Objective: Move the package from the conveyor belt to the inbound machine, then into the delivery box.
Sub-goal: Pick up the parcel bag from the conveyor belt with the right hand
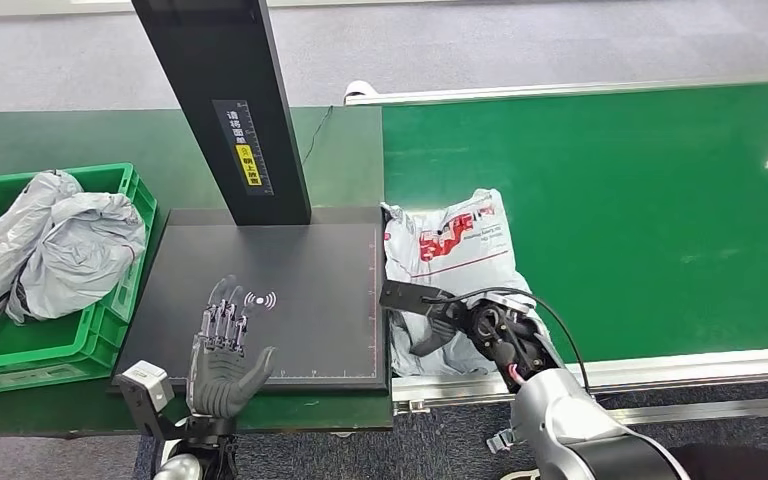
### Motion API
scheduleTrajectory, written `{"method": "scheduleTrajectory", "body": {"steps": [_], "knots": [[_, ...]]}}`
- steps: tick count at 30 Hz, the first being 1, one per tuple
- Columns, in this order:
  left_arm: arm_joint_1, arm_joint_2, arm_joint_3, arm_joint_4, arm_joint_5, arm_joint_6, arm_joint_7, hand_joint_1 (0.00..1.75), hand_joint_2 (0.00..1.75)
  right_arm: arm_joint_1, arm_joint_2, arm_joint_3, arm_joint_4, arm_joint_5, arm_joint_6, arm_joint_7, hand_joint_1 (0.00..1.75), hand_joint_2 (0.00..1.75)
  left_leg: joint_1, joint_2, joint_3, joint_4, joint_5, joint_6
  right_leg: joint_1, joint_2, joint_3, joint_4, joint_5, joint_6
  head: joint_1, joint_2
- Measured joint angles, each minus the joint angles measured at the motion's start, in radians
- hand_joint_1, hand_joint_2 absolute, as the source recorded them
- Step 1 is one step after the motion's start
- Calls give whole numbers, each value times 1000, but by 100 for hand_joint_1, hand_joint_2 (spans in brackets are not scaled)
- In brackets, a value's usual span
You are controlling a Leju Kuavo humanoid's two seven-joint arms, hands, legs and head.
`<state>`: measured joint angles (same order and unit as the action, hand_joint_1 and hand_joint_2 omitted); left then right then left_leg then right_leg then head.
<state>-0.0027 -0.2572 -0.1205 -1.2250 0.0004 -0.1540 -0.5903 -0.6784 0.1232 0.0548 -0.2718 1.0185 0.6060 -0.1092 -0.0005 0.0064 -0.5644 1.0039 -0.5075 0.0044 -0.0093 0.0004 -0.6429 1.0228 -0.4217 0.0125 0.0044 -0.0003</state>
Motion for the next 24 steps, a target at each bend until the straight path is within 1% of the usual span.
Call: {"method": "scheduleTrajectory", "body": {"steps": [1,2,5,6,9,10,13,14,19,24], "knots": [[0,0,0,-1,1,3,3,0,175,3,7,13,1,7,1,11,0,175,0,0,1,0,0,0,0,0,0,0,0,0,0,0],[0,0,0,-2,1,5,6,0,175,5,12,25,1,15,1,22,18,175,0,0,1,0,0,0,0,0,1,0,0,0,0,0],[2,-1,0,-6,2,8,11,0,175,9,24,60,2,40,1,47,120,175,0,0,3,0,0,-1,1,0,2,0,0,-1,0,0],[2,-2,0,-8,3,9,12,0,175,11,26,72,3,46,1,52,136,175,0,0,4,0,-1,-1,1,0,3,0,-1,-1,0,0],[3,-3,0,-10,3,10,14,0,175,14,29,101,3,54,-1,57,136,175,1,0,7,0,-1,-2,1,0,6,0,-1,-2,0,0],[3,-3,0,-11,3,10,15,0,175,13,29,106,3,54,-1,57,140,175,1,1,7,0,-1,-2,1,0,7,0,-2,-2,0,0],[3,-3,0,-14,3,10,15,0,175,13,30,116,3,54,-1,57,169,175,1,0,9,0,-2,-2,2,0,8,0,-2,-2,0,0],[3,-3,0,-15,3,10,15,0,175,13,30,118,3,54,-1,57,175,175,1,0,9,0,-2,-2,2,0,9,0,-2,-2,0,0],[3,-3,0,-15,3,10,15,0,175,14,30,131,3,54,-10,57,175,175,1,0,11,0,-2,-3,2,0,10,0,-2,-3,0,0],[3,-3,0,-15,3,11,15,0,175,23,31,137,3,47,-73,55,175,175,1,0,10,0,-2,-3,2,0,10,0,-2,-3,0,0]]}}
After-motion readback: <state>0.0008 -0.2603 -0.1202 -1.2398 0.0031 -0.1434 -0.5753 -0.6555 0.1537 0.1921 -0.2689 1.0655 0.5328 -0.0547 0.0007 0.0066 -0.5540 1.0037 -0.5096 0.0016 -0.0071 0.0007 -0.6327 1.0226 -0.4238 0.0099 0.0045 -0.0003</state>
